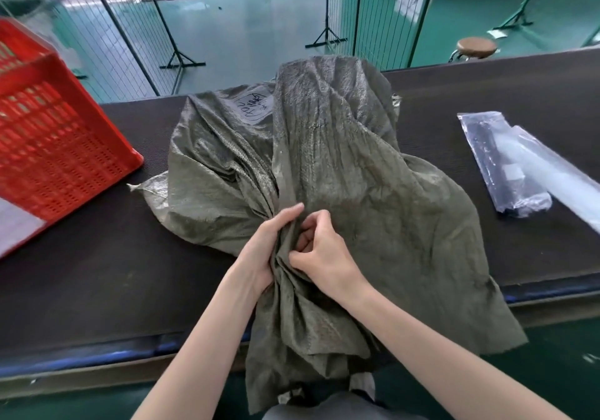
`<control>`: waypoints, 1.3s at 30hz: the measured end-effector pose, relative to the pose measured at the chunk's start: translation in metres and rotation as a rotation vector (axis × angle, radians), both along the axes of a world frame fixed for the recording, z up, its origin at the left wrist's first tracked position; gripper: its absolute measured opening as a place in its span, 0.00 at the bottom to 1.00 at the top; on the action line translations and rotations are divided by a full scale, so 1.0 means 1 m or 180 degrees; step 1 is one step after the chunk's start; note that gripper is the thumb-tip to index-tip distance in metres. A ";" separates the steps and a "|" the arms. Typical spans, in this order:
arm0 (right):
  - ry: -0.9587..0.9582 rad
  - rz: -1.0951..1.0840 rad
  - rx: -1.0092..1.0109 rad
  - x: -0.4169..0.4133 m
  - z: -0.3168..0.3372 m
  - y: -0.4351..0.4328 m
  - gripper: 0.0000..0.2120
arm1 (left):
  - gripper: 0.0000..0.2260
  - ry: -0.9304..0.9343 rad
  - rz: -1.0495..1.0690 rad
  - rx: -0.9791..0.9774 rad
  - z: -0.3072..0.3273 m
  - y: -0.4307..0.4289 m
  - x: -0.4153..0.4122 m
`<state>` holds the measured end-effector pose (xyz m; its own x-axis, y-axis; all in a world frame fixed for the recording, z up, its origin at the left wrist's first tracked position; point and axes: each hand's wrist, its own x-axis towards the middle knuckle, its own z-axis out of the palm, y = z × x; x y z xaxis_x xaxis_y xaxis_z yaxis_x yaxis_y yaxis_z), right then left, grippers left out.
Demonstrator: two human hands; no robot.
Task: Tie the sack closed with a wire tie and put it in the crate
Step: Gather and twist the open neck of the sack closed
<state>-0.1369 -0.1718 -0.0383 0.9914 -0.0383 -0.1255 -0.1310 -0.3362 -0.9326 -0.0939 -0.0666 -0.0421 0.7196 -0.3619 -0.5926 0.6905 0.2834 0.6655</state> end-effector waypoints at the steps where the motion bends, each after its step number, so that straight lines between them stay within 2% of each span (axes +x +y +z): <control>1: 0.0010 -0.0028 -0.0031 -0.001 -0.001 -0.001 0.19 | 0.15 0.0003 -0.0022 0.0137 -0.001 -0.001 0.002; 3: -0.0026 -0.0137 -0.0065 -0.002 -0.001 -0.007 0.20 | 0.09 0.0027 0.0061 0.0421 -0.003 -0.001 0.007; 6: -0.0341 -0.0427 -0.0158 -0.002 0.002 -0.018 0.21 | 0.13 0.0091 0.0290 0.0689 -0.005 -0.004 0.013; 9: -0.0554 -0.0819 -0.0389 0.004 0.000 -0.033 0.24 | 0.12 0.0119 0.0459 0.0747 -0.009 -0.008 0.014; 12: 0.0020 -0.0964 -0.0460 0.012 -0.008 -0.051 0.33 | 0.15 0.0129 0.0554 0.0707 -0.016 -0.007 0.014; 14: 0.0537 -0.0794 0.0125 0.011 -0.011 -0.052 0.36 | 0.16 0.0100 0.0551 0.0621 -0.020 -0.006 0.014; 16: 0.0878 -0.0550 0.0704 0.006 -0.012 -0.042 0.32 | 0.24 0.0087 0.0408 0.0599 -0.023 -0.006 0.017; 18: 0.0640 -0.0408 0.0552 0.001 -0.014 -0.032 0.25 | 0.33 0.0071 0.0160 0.0542 -0.021 -0.007 0.017; 23: -0.0031 -0.0092 0.0153 -0.009 -0.002 -0.021 0.16 | 0.41 0.0044 -0.0359 0.0333 -0.014 -0.006 0.017; 25: -0.0198 0.0057 0.0129 -0.010 0.006 -0.021 0.13 | 0.38 0.0015 -0.0494 0.0337 -0.012 -0.007 0.020; 28: -0.0272 0.0260 0.0102 -0.010 0.010 -0.021 0.09 | 0.24 0.0043 -0.0451 0.0243 -0.007 -0.011 0.025; 31: -0.0206 0.0479 -0.0015 -0.012 0.004 -0.020 0.03 | 0.20 -0.0056 -0.0229 0.0621 -0.005 -0.013 0.031; 35: 0.0033 0.0717 -0.0184 -0.018 0.008 -0.023 0.14 | 0.03 -0.0400 -0.0047 0.1112 -0.004 -0.014 0.035; 37: -0.0089 0.0503 -0.0172 -0.020 0.015 -0.028 0.17 | 0.03 -0.0483 -0.0045 0.1233 -0.004 -0.013 0.037; 39: -0.0503 0.0186 -0.0343 -0.019 0.021 -0.036 0.16 | 0.02 -0.0557 -0.0019 0.1338 -0.008 -0.013 0.040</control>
<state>-0.1560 -0.2076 -0.0173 0.9993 0.0151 0.0337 0.0369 -0.4380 -0.8982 -0.0541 -0.0798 -0.0499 0.8207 -0.1204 -0.5586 0.5582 -0.0400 0.8288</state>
